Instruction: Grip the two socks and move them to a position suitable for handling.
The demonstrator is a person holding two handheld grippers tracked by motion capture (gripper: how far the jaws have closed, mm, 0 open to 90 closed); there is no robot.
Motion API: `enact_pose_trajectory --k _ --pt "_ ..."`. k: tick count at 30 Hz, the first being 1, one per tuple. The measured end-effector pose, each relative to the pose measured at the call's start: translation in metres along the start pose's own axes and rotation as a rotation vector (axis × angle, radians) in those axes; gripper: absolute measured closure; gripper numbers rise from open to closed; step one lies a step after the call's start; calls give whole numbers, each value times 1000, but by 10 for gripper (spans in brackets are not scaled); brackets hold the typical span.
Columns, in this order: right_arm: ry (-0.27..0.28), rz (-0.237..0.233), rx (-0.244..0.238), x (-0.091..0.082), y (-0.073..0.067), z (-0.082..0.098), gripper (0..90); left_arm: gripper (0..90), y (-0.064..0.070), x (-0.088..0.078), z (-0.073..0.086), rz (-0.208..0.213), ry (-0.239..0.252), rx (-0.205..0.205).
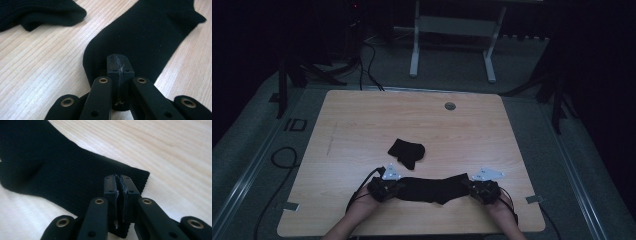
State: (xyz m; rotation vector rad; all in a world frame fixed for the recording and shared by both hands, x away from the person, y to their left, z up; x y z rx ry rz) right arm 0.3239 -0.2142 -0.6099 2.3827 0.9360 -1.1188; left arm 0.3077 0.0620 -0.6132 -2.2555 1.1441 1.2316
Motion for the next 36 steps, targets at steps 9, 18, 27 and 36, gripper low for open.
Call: enact_pose_trajectory --k 9,18,27,36 --pt "5 7 16 -11 -33 14 829 898 3 -5 7 6 -5 18" --pt "66 -50 16 -31 -30 -10 703 802 2 -17 8 36 51 -21" --pt "152 -79 -100 -31 -33 -82 552 456 -2 -34 11 -20 169 -43" --pt "100 -156 -184 26 -62 -168 499 414 -15 -34 21 -15 205 -105"
Point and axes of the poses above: each handheld gripper's, and its own axes: x roughly forward along the jaws, z roughly out of its underside, y roughly to its right, the point moved 7 cm from there along x, roughly forward along the jaws, and after that the axes turned 7 degrees about -y, right-handed, at the moved point
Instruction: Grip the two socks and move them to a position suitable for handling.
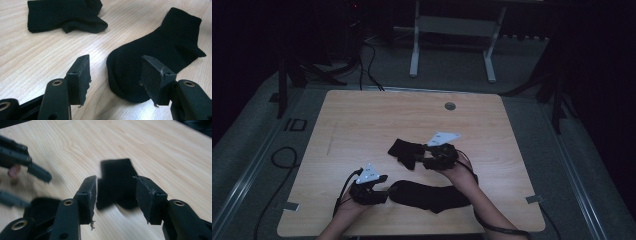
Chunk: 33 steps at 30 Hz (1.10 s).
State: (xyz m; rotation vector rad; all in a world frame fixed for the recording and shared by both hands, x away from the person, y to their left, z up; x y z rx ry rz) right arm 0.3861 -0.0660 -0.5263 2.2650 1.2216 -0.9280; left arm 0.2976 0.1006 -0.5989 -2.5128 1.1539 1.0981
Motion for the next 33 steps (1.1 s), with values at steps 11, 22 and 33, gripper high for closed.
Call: enact_pose_trajectory --k 11,22,33 --pt "-144 -25 -34 83 -6 -31 439 415 -1 2 2 -12 -6 -11" --pt "-265 46 -46 131 7 -17 506 415 -5 1 1 -17 -3 -20" --pt "-203 55 -27 111 7 -18 827 416 -12 3 -4 -31 1 -52"
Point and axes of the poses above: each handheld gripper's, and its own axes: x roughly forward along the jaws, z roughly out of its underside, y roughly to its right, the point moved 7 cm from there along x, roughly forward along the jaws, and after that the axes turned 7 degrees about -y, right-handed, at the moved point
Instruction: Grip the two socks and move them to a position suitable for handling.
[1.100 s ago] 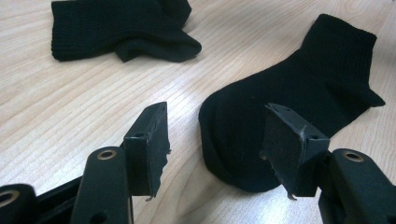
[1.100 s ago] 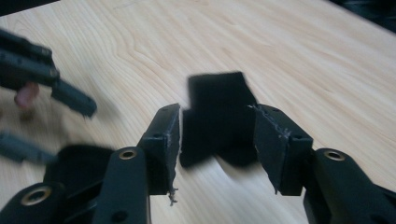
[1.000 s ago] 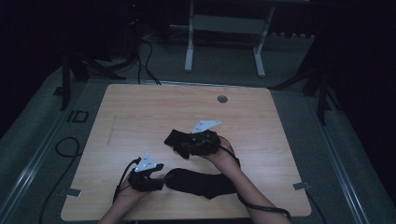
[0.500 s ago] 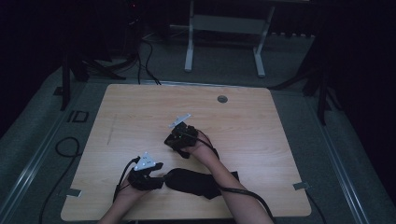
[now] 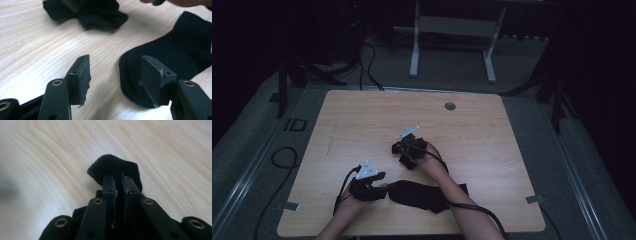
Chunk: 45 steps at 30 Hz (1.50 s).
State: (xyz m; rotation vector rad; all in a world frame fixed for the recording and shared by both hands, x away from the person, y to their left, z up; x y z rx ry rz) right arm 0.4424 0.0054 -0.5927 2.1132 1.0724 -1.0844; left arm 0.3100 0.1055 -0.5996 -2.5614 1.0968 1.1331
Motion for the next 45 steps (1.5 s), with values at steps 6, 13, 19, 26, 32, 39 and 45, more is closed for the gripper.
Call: enact_pose_trajectory --k 6,13,19,26,32,39,45 --pt "143 -63 34 -45 -5 -12 829 415 -2 2 -9 -19 27 -7" --pt "250 -100 35 -84 -13 -22 828 398 4 1 -30 -47 92 17" --pt "278 -74 40 -97 -14 -28 827 361 20 12 -50 -62 132 29" --pt "319 -94 52 -109 -17 -33 826 348 22 22 -72 -133 177 -9" --pt "347 -100 67 -119 -14 -32 825 698 16 23 -80 -191 191 -13" --pt "365 -98 92 -126 -3 -23 822 895 6 16 -74 -208 178 -9" --pt "386 -85 128 -133 12 -7 815 898 -2 6 -70 -247 162 32"
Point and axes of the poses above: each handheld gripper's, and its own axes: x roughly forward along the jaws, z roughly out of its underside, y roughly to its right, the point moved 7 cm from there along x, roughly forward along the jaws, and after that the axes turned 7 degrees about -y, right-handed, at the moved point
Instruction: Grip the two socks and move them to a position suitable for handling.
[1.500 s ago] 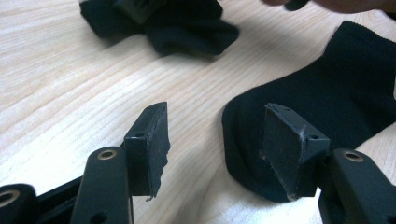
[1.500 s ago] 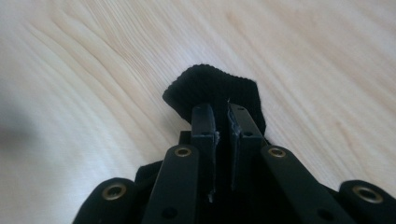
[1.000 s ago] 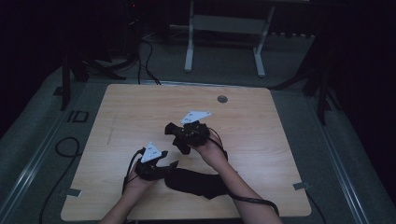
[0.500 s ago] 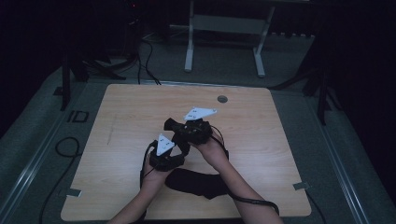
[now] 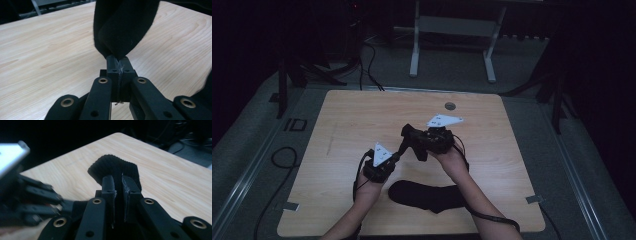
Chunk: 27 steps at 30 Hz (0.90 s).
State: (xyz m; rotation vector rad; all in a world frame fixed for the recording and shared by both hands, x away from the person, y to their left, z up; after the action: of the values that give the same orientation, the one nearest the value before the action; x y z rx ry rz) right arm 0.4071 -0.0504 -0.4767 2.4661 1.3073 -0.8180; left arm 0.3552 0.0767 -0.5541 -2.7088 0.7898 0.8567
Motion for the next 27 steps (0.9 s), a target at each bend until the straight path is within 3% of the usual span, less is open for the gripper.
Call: enact_pose_trajectory --k 2,6,11,16,21,24,27 --pt "15 21 1 -6 6 4 819 898 -5 -2 2 -35 -12 23" --pt "54 59 40 -22 22 13 820 897 -13 -3 10 -64 -45 50" --pt "63 64 64 -37 36 32 817 897 -16 -2 21 -70 -78 75" --pt "48 76 104 -37 48 63 803 896 -10 7 30 -75 -131 113" --pt "12 89 148 -38 58 100 790 896 -6 15 41 -51 -191 148" --pt "-21 102 163 -43 65 122 795 896 -2 22 48 -19 -242 166" --pt "-69 104 172 -46 69 144 787 895 5 25 51 7 -262 193"
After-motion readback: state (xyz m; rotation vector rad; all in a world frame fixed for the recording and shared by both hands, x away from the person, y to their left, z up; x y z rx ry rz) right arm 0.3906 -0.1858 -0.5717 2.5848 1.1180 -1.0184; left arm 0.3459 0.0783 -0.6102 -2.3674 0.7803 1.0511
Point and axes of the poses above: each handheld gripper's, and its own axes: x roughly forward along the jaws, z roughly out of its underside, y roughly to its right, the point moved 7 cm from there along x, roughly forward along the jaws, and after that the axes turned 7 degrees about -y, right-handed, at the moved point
